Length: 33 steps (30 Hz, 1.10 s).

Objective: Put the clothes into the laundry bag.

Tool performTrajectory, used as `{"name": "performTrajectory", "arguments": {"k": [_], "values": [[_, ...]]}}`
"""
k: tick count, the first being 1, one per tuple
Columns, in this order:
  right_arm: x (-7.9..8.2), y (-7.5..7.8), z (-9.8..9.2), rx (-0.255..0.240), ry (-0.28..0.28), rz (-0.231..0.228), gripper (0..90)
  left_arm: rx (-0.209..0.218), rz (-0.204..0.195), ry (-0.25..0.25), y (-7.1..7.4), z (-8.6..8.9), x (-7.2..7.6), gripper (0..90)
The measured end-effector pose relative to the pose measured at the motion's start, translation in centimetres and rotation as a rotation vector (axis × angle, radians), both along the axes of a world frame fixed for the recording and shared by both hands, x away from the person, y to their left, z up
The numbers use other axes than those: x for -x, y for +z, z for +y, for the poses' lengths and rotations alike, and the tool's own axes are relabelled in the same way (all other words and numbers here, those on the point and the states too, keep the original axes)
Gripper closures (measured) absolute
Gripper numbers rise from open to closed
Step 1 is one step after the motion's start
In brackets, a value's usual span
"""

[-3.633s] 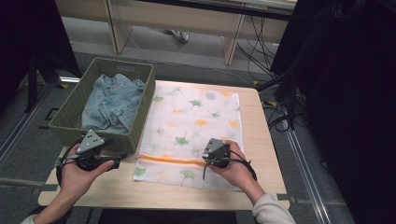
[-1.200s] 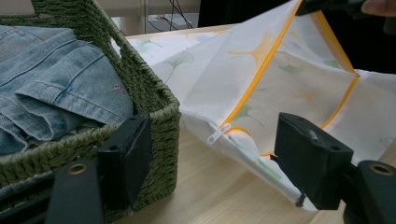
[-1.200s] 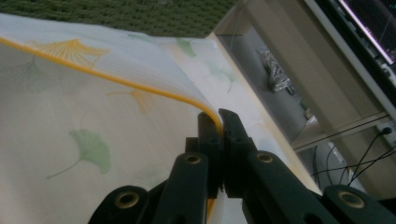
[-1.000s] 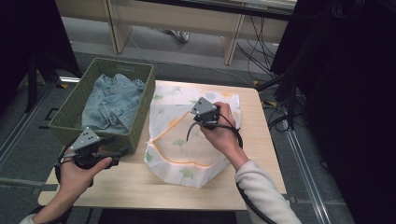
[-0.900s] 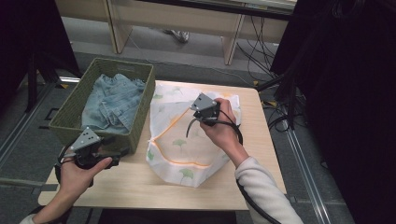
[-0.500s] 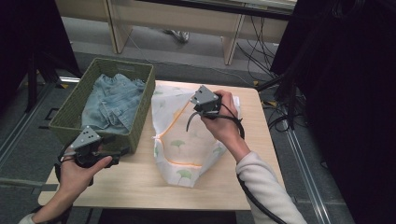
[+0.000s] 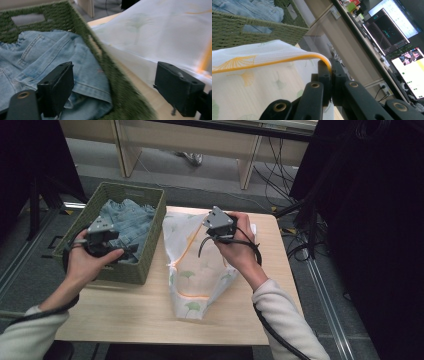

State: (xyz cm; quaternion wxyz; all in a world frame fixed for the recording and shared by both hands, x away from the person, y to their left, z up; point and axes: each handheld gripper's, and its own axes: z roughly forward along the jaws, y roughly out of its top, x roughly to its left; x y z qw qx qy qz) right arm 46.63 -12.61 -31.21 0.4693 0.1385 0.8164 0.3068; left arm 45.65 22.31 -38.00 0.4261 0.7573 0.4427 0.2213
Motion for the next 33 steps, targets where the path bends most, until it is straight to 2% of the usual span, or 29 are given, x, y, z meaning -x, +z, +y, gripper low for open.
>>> {"name": "performTrajectory", "arguments": {"k": [3, 7, 10, 12, 17, 21, 23, 28, 31, 33], "values": [[0.0, 0.2, 0.0, 0.002, 0.002, -0.007, 89.2, -0.045, 0.062, 0.021, -0.1, 0.1, -3.1, 15.2], [0.0, 0.3, -0.2, -0.013, -0.005, -0.006, 89.1, -0.136, 0.191, 0.004, -0.7, 0.0, -6.7, 15.0], [-0.1, 0.4, -0.3, -0.009, -0.005, -0.006, 89.1, -0.146, 0.274, 0.008, -1.8, -0.1, -8.7, 15.0], [-0.1, 0.5, -0.3, -0.006, -0.006, -0.004, 89.1, -0.181, 0.311, 0.012, -2.5, -0.2, -9.6, 15.1], [0.0, 0.6, -0.1, -0.001, -0.006, -0.006, 89.1, -0.238, 0.356, 0.036, -4.0, -0.6, -10.9, 15.0], [0.0, 0.7, 0.0, 0.000, -0.003, -0.004, 89.0, -0.258, 0.396, 0.015, -5.0, -1.1, -11.5, 14.7], [0.0, 0.6, 0.0, 0.000, -0.004, -0.002, 89.0, -0.287, 0.409, 0.016, -5.5, -1.3, -11.7, 14.7], [-0.1, 0.5, 0.0, 0.008, 0.001, -0.004, 89.0, -0.363, 0.430, 0.042, -6.6, -1.4, -12.2, 14.3], [-0.1, 0.4, 0.0, 0.014, 0.001, 0.001, 88.9, -0.427, 0.419, 0.049, -7.1, -1.3, -12.5, 10.4], [-0.2, 0.3, 0.0, 0.010, 0.003, 0.004, 88.9, -0.418, 0.417, 0.045, -7.1, -1.2, -12.5, 8.4]]}}
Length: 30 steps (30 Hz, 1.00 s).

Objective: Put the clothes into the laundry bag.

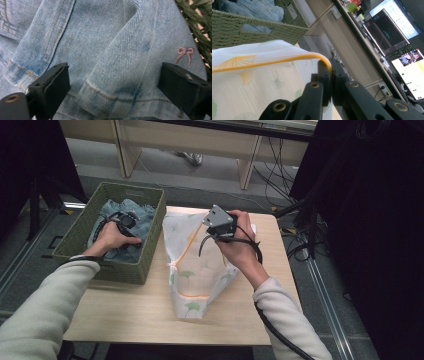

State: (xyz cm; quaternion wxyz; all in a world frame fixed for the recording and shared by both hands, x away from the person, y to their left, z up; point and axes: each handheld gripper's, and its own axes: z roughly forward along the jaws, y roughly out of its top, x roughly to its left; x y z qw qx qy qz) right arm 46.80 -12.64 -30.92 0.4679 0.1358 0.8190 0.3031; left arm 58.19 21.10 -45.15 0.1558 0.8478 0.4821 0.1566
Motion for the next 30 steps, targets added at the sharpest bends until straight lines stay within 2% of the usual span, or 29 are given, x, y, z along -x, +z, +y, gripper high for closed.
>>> {"name": "performTrajectory", "arguments": {"k": [4, 9, 12, 16, 18, 21, 23, 25, 27, 28, 30], "values": [[0.0, 0.0, -0.1, -0.004, -0.006, 0.003, 88.8, 0.021, -0.006, 0.041, -0.1, 0.7, -0.3, 4.1], [0.0, 0.0, -0.1, -0.003, -0.008, 0.006, 88.5, 0.043, 0.041, 0.076, -0.9, 1.5, -0.6, 2.1], [0.0, -0.1, -0.1, -0.006, -0.008, 0.008, 88.5, 0.034, 0.060, 0.072, -1.5, 1.5, -0.6, 0.0], [-0.1, -0.1, -0.1, 0.006, 0.000, 0.009, 88.5, 0.033, 0.100, 0.083, -2.9, 1.4, -0.8, 0.0], [-0.1, -0.1, -0.2, 0.012, -0.002, 0.008, 88.5, 0.051, 0.115, 0.103, -3.7, 1.4, -0.8, 0.0], [-0.1, -0.1, -0.2, 0.008, -0.007, 0.017, 88.5, 0.050, 0.127, 0.107, -3.7, 1.4, -1.0, 0.0], [-0.1, 0.0, -0.2, 0.007, -0.008, 0.016, 88.5, 0.040, 0.132, 0.108, -3.4, 1.5, -1.1, 7.9], [0.0, 0.0, -0.2, 0.003, -0.008, 0.016, 88.5, 0.037, 0.128, 0.132, -3.0, 1.7, -1.1, 16.9], [0.0, 0.0, -0.1, 0.004, -0.010, 0.016, 88.5, 0.049, 0.127, 0.155, -2.7, 1.9, -1.1, 32.6], [0.0, 0.0, -0.1, 0.003, -0.008, 0.015, 88.4, 0.042, 0.119, 0.162, -2.6, 2.0, -1.1, 39.7], [0.0, 0.0, 0.0, 0.009, 0.000, 0.016, 88.4, 0.053, 0.125, 0.164, -2.4, 1.9, -1.0, 49.5]]}}
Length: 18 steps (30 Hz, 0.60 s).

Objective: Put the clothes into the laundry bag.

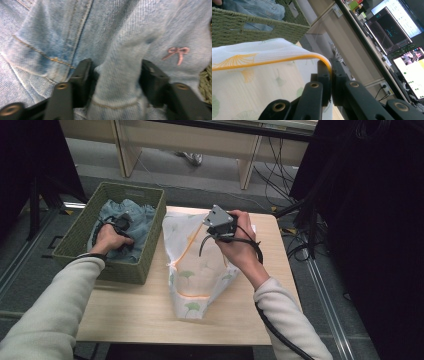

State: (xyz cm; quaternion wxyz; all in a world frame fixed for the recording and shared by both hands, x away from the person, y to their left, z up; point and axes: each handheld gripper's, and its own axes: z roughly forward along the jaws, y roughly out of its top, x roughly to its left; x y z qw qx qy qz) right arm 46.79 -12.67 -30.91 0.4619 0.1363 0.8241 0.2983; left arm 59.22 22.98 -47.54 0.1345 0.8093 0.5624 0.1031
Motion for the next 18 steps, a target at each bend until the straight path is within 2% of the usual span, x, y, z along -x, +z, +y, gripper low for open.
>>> {"name": "performTrajectory", "arguments": {"k": [3, 6, 9, 13, 18], "values": [[0.0, -0.1, 0.1, 0.001, 0.004, 0.003, 88.5, -0.008, -0.001, 0.012, 0.2, 0.0, 0.0, 66.9], [0.0, -0.2, 0.2, 0.001, -0.002, 0.009, 88.4, -0.001, 0.010, 0.012, 0.4, -0.1, -0.1, 74.0], [0.0, -0.2, 0.2, 0.001, 0.001, 0.012, 88.5, 0.004, -0.004, 0.005, 0.5, -0.1, 0.1, 78.1], [-0.1, -0.2, 0.1, 0.010, 0.003, 0.012, 88.4, 0.046, -0.057, 0.000, 1.3, 0.6, 0.7, 79.8], [-0.1, -0.2, 0.1, 0.004, -0.004, 0.013, 88.4, 0.097, -0.175, -0.003, 3.5, 1.7, 1.7, 80.3]]}}
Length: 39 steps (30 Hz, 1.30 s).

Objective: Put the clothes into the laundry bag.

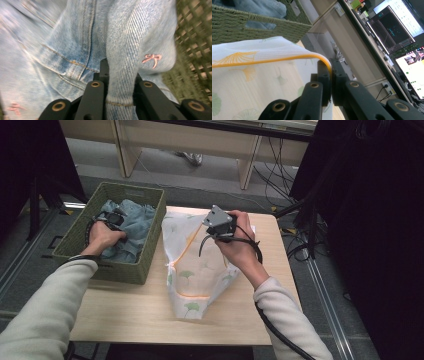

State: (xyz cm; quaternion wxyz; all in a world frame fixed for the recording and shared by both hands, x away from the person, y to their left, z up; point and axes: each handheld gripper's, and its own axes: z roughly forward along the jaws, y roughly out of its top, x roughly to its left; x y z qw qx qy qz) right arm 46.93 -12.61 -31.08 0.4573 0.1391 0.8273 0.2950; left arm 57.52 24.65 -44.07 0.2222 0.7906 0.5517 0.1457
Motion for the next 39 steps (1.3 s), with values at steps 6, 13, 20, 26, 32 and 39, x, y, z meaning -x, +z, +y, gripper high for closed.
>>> {"name": "performTrajectory", "arguments": {"k": [6, 13, 20, 26, 32, 39], "values": [[0.1, 0.2, 0.0, -0.006, -0.005, -0.005, 88.4, 0.097, -0.162, 0.026, 2.3, 1.0, 1.2, 80.5], [0.0, 0.1, -0.2, 0.000, -0.008, -0.005, 88.4, 0.242, -0.372, 0.065, 4.7, 2.7, 2.7, 80.6], [-0.1, 0.1, -0.2, -0.009, -0.008, -0.003, 88.4, 0.324, -0.525, 0.078, 7.1, 3.6, 4.1, 80.6], [-0.1, 0.2, -0.2, -0.013, -0.014, -0.004, 88.4, 0.390, -0.619, 0.074, 9.3, 4.0, 5.3, 80.7], [-0.1, 0.2, -0.2, -0.016, -0.017, -0.003, 88.5, 0.387, -0.667, 0.045, 10.7, 3.9, 6.3, 80.7], [-0.2, 0.3, -0.2, -0.006, -0.012, -0.007, 88.5, 0.390, -0.714, 0.011, 12.3, 3.7, 7.7, 80.6]]}}
